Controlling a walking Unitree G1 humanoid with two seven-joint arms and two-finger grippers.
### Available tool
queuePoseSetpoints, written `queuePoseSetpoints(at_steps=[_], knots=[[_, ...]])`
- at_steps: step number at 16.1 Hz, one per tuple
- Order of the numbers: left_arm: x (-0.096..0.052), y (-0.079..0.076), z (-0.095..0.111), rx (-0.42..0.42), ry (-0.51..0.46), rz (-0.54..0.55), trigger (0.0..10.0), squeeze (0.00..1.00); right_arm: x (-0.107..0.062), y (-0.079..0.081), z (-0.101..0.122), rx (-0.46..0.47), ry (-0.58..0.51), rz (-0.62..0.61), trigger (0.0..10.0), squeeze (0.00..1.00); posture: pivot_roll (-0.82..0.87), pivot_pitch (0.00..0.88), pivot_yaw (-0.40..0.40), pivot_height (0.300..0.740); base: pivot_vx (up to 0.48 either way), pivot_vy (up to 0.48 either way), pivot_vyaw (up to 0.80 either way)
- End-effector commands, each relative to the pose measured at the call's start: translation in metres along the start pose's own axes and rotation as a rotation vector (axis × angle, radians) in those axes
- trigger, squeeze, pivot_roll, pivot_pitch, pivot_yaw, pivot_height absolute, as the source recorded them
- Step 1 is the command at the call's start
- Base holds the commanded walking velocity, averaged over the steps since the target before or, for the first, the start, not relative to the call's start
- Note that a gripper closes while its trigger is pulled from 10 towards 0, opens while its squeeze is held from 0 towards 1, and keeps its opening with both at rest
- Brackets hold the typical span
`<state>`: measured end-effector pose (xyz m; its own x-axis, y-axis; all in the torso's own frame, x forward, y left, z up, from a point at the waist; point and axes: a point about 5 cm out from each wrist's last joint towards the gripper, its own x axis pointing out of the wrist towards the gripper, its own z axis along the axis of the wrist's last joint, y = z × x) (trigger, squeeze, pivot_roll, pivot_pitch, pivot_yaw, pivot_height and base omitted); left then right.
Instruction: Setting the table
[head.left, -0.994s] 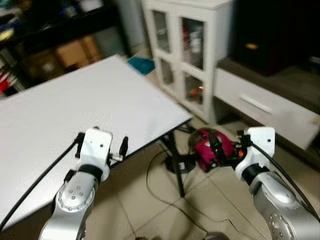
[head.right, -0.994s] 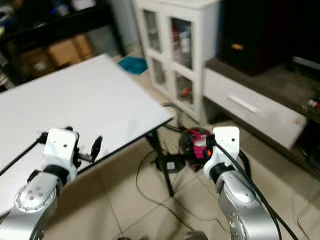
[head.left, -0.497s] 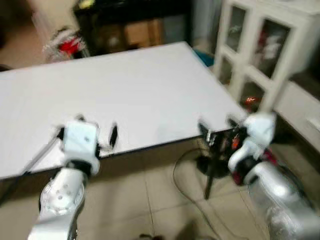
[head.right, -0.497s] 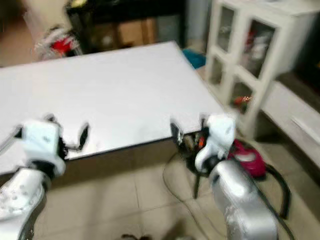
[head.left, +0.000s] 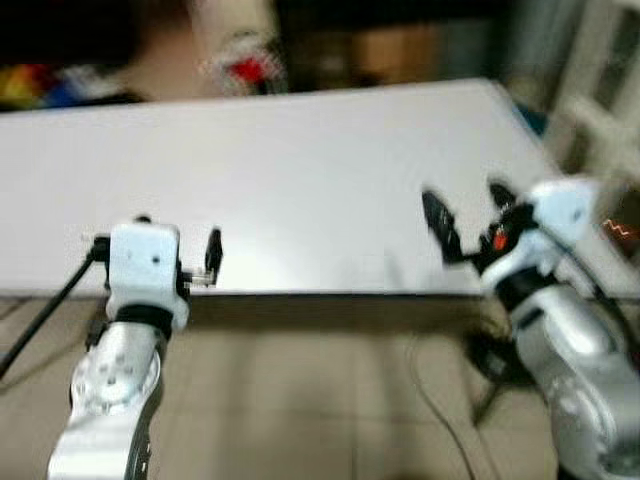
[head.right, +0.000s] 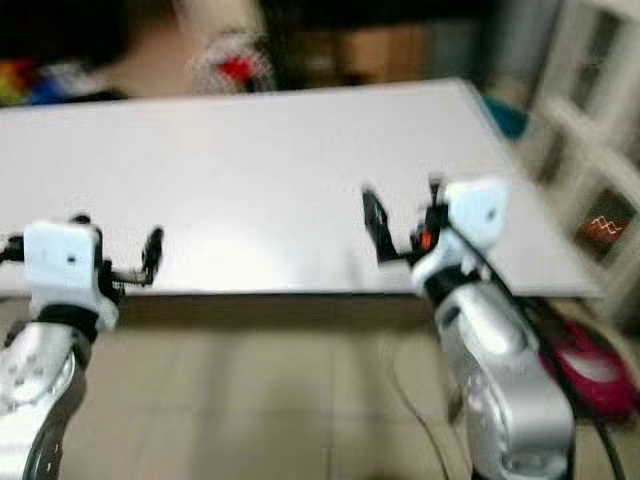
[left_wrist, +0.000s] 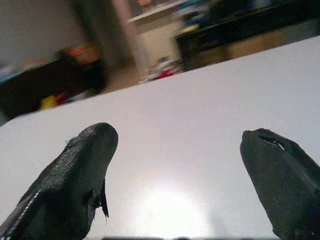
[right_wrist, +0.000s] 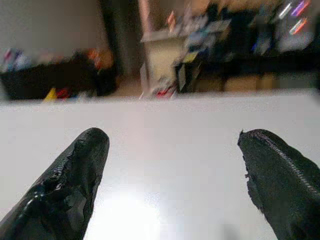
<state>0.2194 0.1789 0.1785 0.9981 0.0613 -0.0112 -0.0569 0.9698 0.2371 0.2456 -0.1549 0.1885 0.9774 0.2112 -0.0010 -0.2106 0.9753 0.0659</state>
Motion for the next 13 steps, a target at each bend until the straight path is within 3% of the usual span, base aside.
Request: queuePoseSetpoints(at_steps=[1, 4, 5, 7, 10, 13], knots=[[-0.002, 0.004, -0.011, 0.028, 0.051, 0.029, 10.0, 0.0, 0.001, -0.001, -0.019, 0.022, 0.099, -0.026, 10.0, 0.0, -0.19, 0.0, 0.091, 0.74, 0.0, 0.0, 0.8], [-0.003, 0.0, -0.021, 0.063, 0.106, 0.002, 10.0, 0.0, -0.004, -0.003, -0.039, 0.026, 0.19, -0.048, 10.0, 0.0, -0.18, 0.0, 0.081, 0.74, 0.0, 0.338, 0.8], [-0.004, 0.0, -0.021, 0.055, 0.109, 0.0, 10.0, 0.0, -0.005, 0.0, -0.04, 0.006, 0.2, -0.039, 10.0, 0.0, -0.18, 0.0, 0.083, 0.74, 0.0, 0.379, 0.0], [-0.006, -0.003, -0.022, 0.055, 0.118, -0.015, 10.0, 0.0, -0.005, 0.004, -0.041, 0.057, 0.198, -0.029, 10.0, 0.0, -0.18, 0.004, 0.09, 0.74, 0.0, 0.382, 0.0], [-0.006, -0.004, -0.022, 0.054, 0.116, -0.016, 10.0, 0.0, -0.003, 0.01, -0.036, -0.006, 0.155, -0.007, 10.0, 0.0, -0.18, 0.004, 0.079, 0.74, 0.0, 0.381, 0.0], [-0.007, -0.004, -0.022, 0.054, 0.114, -0.01, 10.0, 0.0, -0.001, 0.007, -0.043, -0.082, 0.189, -0.044, 10.0, 0.0, -0.18, 0.008, 0.067, 0.74, 0.0, 0.379, 0.0]])
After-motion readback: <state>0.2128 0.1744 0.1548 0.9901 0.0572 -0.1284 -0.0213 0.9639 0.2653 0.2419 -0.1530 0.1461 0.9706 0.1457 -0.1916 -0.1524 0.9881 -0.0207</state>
